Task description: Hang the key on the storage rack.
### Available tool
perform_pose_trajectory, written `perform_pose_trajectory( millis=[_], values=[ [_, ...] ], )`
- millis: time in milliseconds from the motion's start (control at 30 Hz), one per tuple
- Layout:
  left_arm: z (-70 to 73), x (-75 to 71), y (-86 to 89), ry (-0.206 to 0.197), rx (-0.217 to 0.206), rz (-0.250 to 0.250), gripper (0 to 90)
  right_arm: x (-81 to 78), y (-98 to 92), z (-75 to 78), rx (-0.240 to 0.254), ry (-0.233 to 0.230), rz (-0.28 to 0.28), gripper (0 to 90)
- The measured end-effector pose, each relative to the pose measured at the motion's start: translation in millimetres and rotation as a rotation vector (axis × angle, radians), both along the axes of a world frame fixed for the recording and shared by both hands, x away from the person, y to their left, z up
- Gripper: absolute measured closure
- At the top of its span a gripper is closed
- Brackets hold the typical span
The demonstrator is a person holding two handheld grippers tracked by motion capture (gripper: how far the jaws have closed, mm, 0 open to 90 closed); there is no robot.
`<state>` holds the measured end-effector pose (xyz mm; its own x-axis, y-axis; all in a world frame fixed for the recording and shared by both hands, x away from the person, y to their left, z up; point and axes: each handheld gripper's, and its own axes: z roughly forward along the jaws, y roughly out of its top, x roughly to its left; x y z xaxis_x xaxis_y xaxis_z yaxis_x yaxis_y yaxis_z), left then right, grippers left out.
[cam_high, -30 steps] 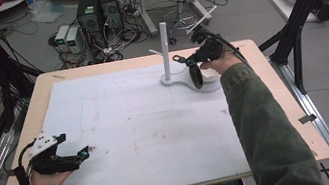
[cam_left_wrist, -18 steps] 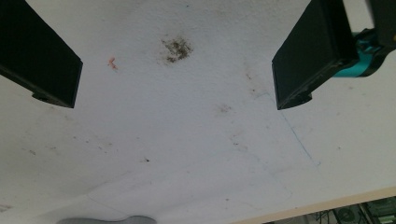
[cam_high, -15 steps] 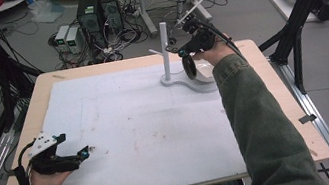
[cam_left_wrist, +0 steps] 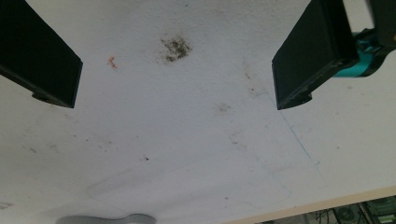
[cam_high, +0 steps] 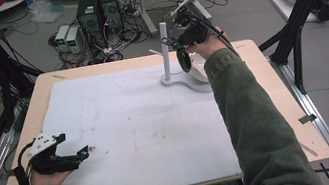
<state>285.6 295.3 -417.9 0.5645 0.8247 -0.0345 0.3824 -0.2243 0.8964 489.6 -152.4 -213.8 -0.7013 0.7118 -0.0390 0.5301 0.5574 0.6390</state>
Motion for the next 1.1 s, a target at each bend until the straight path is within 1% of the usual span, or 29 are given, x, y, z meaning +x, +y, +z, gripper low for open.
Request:
perform_pose_trajectory(
  millis=[233, 367, 533, 600, 733, 933, 1000, 1100],
  values=[
    [-0.4, 0.4, -0.1, 0.001, -0.001, 0.001, 2.1, 2.7, 4.9, -6.0, -0.024, 0.027, -0.035, 83.7],
    [-0.6, 0.4, -0.1, 0.0, -0.002, 0.001, 2.1, 5.0, 5.2, -11.2, -0.037, 0.036, -0.072, 83.4],
    [-0.6, 0.6, -0.1, 0.002, -0.001, 0.0, 2.1, 5.9, 7.9, -12.8, -0.039, 0.035, -0.066, 83.0],
    [-0.6, 0.5, -0.2, 0.001, -0.001, 0.0, 2.1, 6.4, 9.7, -13.8, -0.042, 0.035, -0.074, 82.6],
    [-0.6, 0.5, -0.1, 0.001, -0.002, 0.0, 2.1, 8.0, 12.2, -17.6, -0.061, 0.037, -0.083, 82.2],
    [-0.6, 0.6, -0.2, 0.001, -0.001, -0.001, 2.1, 11.9, 15.9, -24.2, -0.062, 0.043, -0.106, 82.0],
    [-0.5, 0.6, -0.1, 0.004, 0.0, -0.001, 2.1, 14.0, 15.6, -29.5, -0.045, 0.063, -0.12, 81.9],
    [-0.6, 0.5, -0.1, 0.003, 0.0, 0.0, 2.1, 17.5, 13.7, -38.3, -0.026, 0.077, -0.13, 81.6]
  ],
)
